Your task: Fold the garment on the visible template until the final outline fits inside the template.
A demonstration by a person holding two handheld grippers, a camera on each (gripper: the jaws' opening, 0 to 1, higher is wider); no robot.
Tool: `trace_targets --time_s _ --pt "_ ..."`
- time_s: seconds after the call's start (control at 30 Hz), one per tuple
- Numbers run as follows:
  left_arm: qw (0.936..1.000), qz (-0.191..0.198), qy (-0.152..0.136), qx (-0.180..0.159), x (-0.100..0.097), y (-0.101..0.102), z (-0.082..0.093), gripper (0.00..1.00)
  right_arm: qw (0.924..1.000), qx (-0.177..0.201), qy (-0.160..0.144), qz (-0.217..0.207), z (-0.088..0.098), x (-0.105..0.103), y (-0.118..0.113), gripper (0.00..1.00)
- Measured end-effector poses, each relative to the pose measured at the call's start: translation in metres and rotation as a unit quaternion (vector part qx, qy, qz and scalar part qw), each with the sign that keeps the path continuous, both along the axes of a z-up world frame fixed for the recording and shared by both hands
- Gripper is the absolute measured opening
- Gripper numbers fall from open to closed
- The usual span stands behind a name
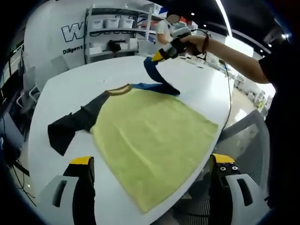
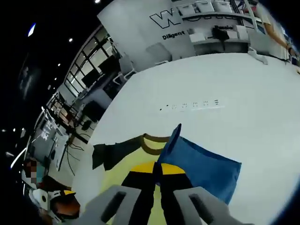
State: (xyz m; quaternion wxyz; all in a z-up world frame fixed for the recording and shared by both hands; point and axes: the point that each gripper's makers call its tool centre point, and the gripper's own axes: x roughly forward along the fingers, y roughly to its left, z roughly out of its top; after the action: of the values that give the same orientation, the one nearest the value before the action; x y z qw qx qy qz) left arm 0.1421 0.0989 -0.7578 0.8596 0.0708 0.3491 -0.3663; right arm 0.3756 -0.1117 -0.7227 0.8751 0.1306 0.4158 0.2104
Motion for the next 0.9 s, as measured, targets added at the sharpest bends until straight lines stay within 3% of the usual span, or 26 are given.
trace_targets --time_s 0.4,0.53,0.67,0.77,0.9 --pt "1.0 0.002 -0.002 0.001 -0.002 0.006 -0.001 0.99 0.9976 -0.024 -0.014 0.063 -0.007 -0.006 0.083 0.0" --pt "0.9995 0.013 0.004 -0.029 -0.003 0.008 0.006 0.99 0.9904 -0.092 -0.034 0.098 -0.019 -0.004 0.094 0.0" --pt "0.9995 0.024 -0.004 -0.021 0.001 0.016 0.008 0.99 0.9911 -0.078 -0.009 0.108 -0.033 -0.012 0.116 0.0" --pt "0.9997 0.023 -0.001 -0.006 0.0 0.02 0.004 0.99 0.9899 -0.081 -0.005 0.116 -0.042 -0.013 0.125 0.0" --pt "0.9997 0.023 0.002 -0.012 -0.001 0.017 0.002 0.99 0.9886 -0.084 0.003 0.125 -0.053 -0.015 0.138 0.0"
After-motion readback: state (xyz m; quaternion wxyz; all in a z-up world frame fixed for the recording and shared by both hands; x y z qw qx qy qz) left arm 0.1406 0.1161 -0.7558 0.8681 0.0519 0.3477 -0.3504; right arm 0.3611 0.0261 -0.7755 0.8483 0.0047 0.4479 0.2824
